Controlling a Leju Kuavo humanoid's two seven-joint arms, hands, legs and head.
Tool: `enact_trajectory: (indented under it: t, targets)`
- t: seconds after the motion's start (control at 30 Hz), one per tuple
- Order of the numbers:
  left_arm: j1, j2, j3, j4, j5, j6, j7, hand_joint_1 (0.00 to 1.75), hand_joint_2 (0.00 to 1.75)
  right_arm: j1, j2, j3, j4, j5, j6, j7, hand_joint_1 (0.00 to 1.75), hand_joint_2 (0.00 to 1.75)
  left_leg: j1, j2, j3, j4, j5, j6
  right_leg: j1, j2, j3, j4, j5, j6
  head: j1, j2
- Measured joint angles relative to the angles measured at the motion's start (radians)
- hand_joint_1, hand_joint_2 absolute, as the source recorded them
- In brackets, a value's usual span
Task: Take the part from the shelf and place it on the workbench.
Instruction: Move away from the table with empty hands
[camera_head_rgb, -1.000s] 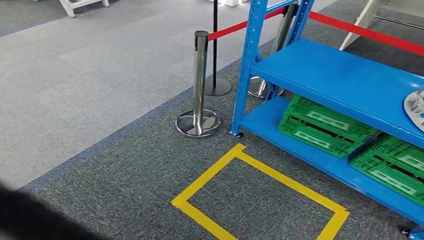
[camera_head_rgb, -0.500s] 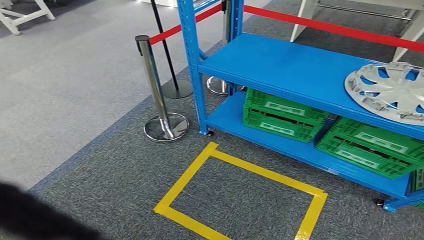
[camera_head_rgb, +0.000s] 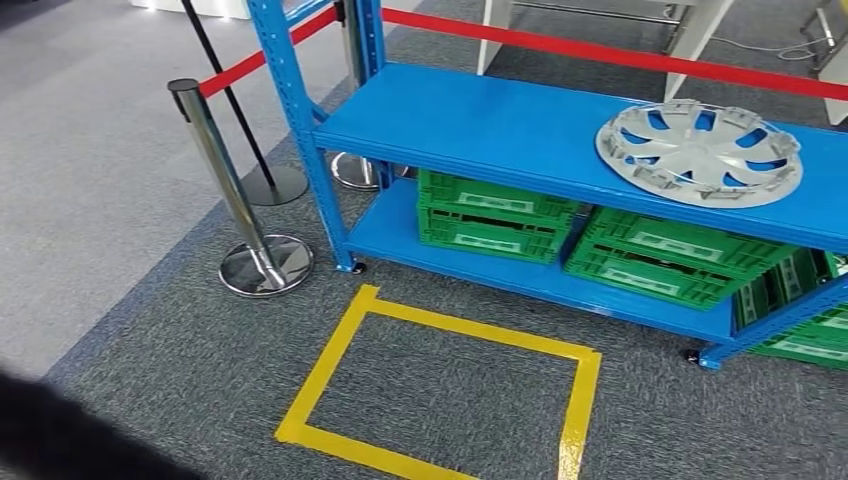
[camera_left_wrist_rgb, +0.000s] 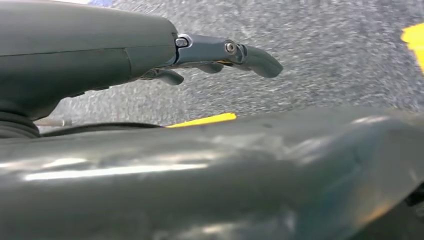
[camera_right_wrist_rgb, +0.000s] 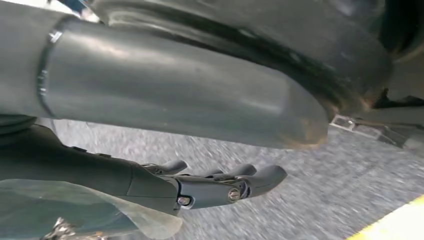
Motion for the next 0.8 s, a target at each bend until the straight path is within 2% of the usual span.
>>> enact_trajectory:
  t: [0.03, 0.07, 0.1, 0.13, 0.17, 0.23, 0.3, 0.37, 0.4, 0.43, 0.47, 0.5, 0.57, 0.6, 0.67, 0.73, 0.8]
  targets:
    - [-0.001, -0.001, 0.000, 0.000, 0.000, 0.000, 0.001, 0.00, 0.00, 0.001, 0.000, 0.000, 0.000, 0.000, 0.000, 0.001, 0.00, 0.00, 0.001, 0.012, 0.001, 0.003, -0.003, -0.004, -0.003, -0.017, 0.040, -0.069, 0.035, 0.003, 0.000, 0.000]
    - [-0.002, -0.001, 0.000, 0.000, -0.001, 0.001, 0.002, 0.00, 0.00, -0.001, 0.001, 0.000, 0.000, 0.000, 0.000, 0.001, 0.00, 0.00, -0.001, 0.022, 0.000, 0.009, -0.007, -0.011, -0.002, -0.043, 0.079, -0.139, 0.057, 0.004, 0.001, 0.000]
    - [-0.002, -0.001, 0.000, 0.000, -0.002, 0.001, 0.004, 0.00, 0.00, -0.003, 0.001, 0.000, 0.000, 0.000, 0.001, 0.002, 0.00, 0.00, -0.004, 0.031, 0.001, 0.015, -0.012, -0.017, -0.001, -0.060, 0.108, -0.190, 0.071, -0.001, 0.000, 0.000]
    - [-0.003, -0.001, 0.001, 0.000, -0.003, 0.002, 0.004, 0.00, 0.00, -0.006, 0.002, 0.000, 0.000, 0.000, 0.001, 0.002, 0.00, 0.00, -0.007, 0.040, 0.001, 0.021, -0.017, -0.024, 0.001, -0.072, 0.123, -0.217, 0.073, -0.007, -0.002, 0.000]
    - [-0.003, 0.000, 0.001, 0.000, -0.003, 0.002, 0.005, 0.00, 0.00, -0.008, 0.003, 0.000, 0.000, 0.000, 0.001, 0.002, 0.00, 0.00, -0.009, 0.049, 0.002, 0.024, -0.019, -0.029, 0.003, -0.071, 0.124, -0.220, 0.069, -0.015, -0.003, 0.000]
    - [-0.005, 0.001, 0.001, 0.000, -0.003, 0.004, 0.007, 0.00, 0.00, -0.006, 0.003, 0.000, 0.000, 0.000, 0.002, 0.002, 0.00, 0.00, -0.007, 0.061, 0.006, 0.027, -0.024, -0.038, 0.002, -0.048, 0.118, -0.218, 0.071, -0.030, -0.006, 0.000]
    - [-0.006, 0.001, 0.001, 0.000, -0.003, 0.004, 0.008, 0.00, 0.00, -0.003, 0.003, 0.000, 0.000, 0.000, 0.002, 0.002, 0.00, 0.00, -0.001, 0.023, -0.006, 0.068, -0.062, -0.048, 0.000, -0.026, 0.119, -0.219, 0.075, -0.041, -0.008, 0.000]
    - [-0.005, 0.001, 0.003, 0.000, -0.002, 0.005, 0.008, 0.00, 0.00, -0.005, 0.003, 0.000, 0.000, 0.000, 0.002, 0.002, 0.00, 0.00, 0.001, -0.033, -0.056, 0.189, -0.133, -0.052, 0.001, -0.001, 0.119, -0.219, 0.079, -0.049, -0.012, 0.000]
    - [-0.003, 0.001, 0.005, 0.000, -0.001, 0.005, 0.008, 0.00, 0.00, -0.006, 0.003, 0.000, 0.000, 0.000, 0.003, 0.002, 0.00, 0.00, 0.000, -0.044, -0.087, 0.259, -0.163, -0.050, 0.003, 0.014, 0.118, -0.219, 0.080, -0.051, -0.014, 0.000]
    - [-0.002, 0.001, 0.007, 0.000, 0.000, 0.005, 0.008, 0.00, 0.00, -0.006, 0.003, 0.000, 0.000, 0.000, 0.003, 0.002, 0.00, 0.00, -0.001, -0.049, -0.110, 0.309, -0.174, -0.047, 0.005, 0.029, 0.117, -0.218, 0.081, -0.053, -0.014, 0.000]
    - [-0.001, 0.001, 0.009, 0.000, 0.000, 0.005, 0.008, 0.00, 0.00, -0.004, 0.003, 0.000, 0.000, 0.000, 0.003, 0.002, 0.00, 0.00, -0.003, -0.051, -0.118, 0.322, -0.165, -0.042, 0.008, 0.045, 0.118, -0.218, 0.082, -0.054, -0.014, 0.000]
    - [-0.001, 0.001, 0.011, 0.000, 0.000, 0.005, 0.008, 0.00, 0.00, -0.003, 0.003, 0.000, 0.000, 0.000, 0.002, 0.003, 0.00, 0.00, -0.005, -0.054, -0.109, 0.295, -0.136, -0.035, 0.011, 0.060, 0.119, -0.218, 0.082, -0.055, -0.014, 0.000]
    - [-0.002, 0.002, 0.017, 0.000, 0.000, 0.004, 0.007, 0.00, 0.00, -0.001, 0.004, 0.000, 0.000, -0.001, 0.002, 0.008, 0.00, 0.00, -0.011, -0.070, -0.057, 0.167, -0.058, -0.012, 0.015, 0.081, 0.121, -0.218, 0.083, -0.056, -0.014, 0.000]
    - [-0.003, 0.003, 0.019, 0.000, -0.001, 0.003, 0.006, 0.00, 0.00, -0.001, 0.005, 0.000, 0.000, -0.001, 0.002, 0.012, 0.00, 0.00, -0.015, -0.079, -0.034, 0.108, -0.032, -0.001, 0.017, 0.089, 0.120, -0.216, 0.084, -0.056, -0.014, 0.000]
    - [-0.009, 0.003, 0.020, 0.000, -0.003, 0.001, 0.003, 0.00, 0.00, 0.000, 0.007, 0.000, 0.000, 0.000, 0.004, 0.020, 0.00, 0.00, -0.021, -0.090, -0.016, 0.052, -0.021, 0.010, 0.015, 0.097, 0.112, -0.215, 0.086, -0.050, -0.016, 0.000]
    - [-0.012, 0.001, 0.021, 0.000, -0.003, 0.000, 0.002, 0.00, 0.00, 0.001, 0.007, 0.000, 0.000, 0.000, 0.005, 0.023, 0.00, 0.00, -0.020, -0.088, -0.015, 0.036, -0.017, 0.011, 0.012, 0.097, 0.104, -0.216, 0.089, -0.039, -0.018, 0.000]
    - [-0.012, 0.000, 0.021, 0.000, -0.003, -0.001, 0.002, 0.00, 0.00, 0.001, 0.007, 0.000, 0.000, 0.000, 0.005, 0.024, 0.00, 0.00, -0.014, -0.081, -0.010, 0.017, -0.005, 0.016, 0.014, 0.067, 0.088, -0.191, 0.067, -0.030, -0.015, 0.000]
